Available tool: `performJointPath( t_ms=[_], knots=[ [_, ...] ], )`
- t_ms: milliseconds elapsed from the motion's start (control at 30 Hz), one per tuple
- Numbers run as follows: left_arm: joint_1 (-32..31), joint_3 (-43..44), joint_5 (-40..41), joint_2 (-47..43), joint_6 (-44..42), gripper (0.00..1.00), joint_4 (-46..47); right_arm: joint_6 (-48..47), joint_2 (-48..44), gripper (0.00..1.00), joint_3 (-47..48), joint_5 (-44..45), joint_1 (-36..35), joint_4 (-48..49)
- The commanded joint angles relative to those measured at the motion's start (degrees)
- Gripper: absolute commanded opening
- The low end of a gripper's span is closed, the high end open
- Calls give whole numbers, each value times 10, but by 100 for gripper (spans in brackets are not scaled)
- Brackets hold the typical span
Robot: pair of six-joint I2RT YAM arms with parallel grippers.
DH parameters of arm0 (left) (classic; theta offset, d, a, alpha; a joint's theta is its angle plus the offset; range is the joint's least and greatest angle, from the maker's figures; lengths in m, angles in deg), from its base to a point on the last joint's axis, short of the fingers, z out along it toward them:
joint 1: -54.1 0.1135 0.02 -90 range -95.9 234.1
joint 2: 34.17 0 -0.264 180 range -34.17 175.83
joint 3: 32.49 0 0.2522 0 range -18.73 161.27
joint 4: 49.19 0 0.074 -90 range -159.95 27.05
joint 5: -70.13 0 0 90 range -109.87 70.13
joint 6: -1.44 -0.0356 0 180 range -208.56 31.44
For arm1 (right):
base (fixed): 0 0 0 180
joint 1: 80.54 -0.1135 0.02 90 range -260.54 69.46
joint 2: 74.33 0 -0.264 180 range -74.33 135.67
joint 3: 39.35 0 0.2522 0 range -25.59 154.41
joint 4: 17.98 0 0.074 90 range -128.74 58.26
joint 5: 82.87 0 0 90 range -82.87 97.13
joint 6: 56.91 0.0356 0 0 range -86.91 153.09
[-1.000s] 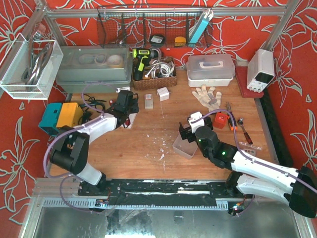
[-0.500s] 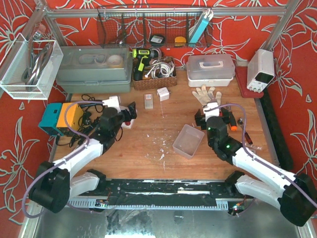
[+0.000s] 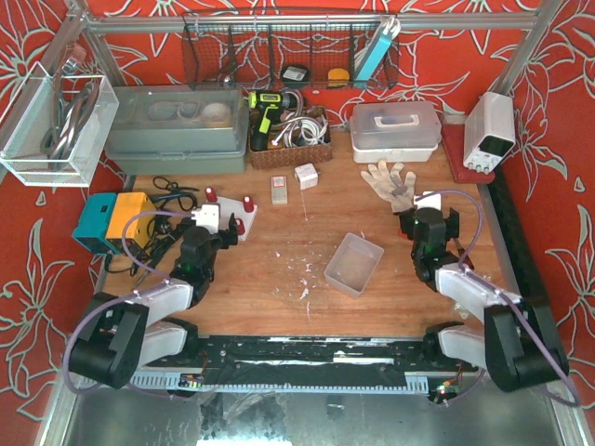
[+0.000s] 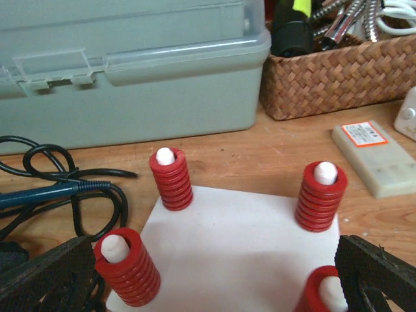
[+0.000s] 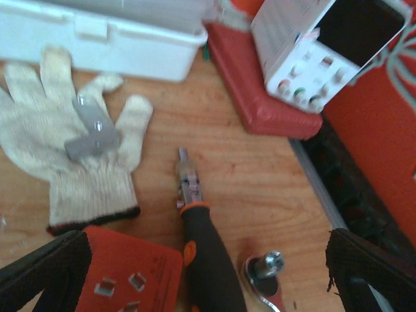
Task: Install the large spring
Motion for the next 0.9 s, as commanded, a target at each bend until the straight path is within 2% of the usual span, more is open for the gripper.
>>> performJointPath(
  t_ms=[0, 133, 200, 300, 433, 533, 600, 867],
  knots=[
    [37, 2, -81, 37, -14, 100, 84, -7, 67, 99, 4, -36, 18, 67],
    [42, -12, -89, 101, -9, 100, 165, -9, 111, 99, -28, -98, 48, 153],
    [46, 0, -76, 135, -1, 100, 173, 4, 136, 99, -40, -123, 65, 190],
    [57, 2, -96, 139, 6, 100, 164, 19, 153, 99, -48, -155, 89, 215],
    [67, -49, -90, 137, 21, 100, 254, 28, 164, 99, -77, -142, 94, 274],
    [73, -67, -86, 163, 28, 100, 308, 27, 165, 99, -75, -137, 94, 271],
    [74, -61, -88, 155, 29, 100, 285, 28, 163, 99, -75, -137, 94, 267],
    [80, -62, -85, 157, 36, 100, 288, 26, 164, 99, -75, -133, 91, 271]
  ],
)
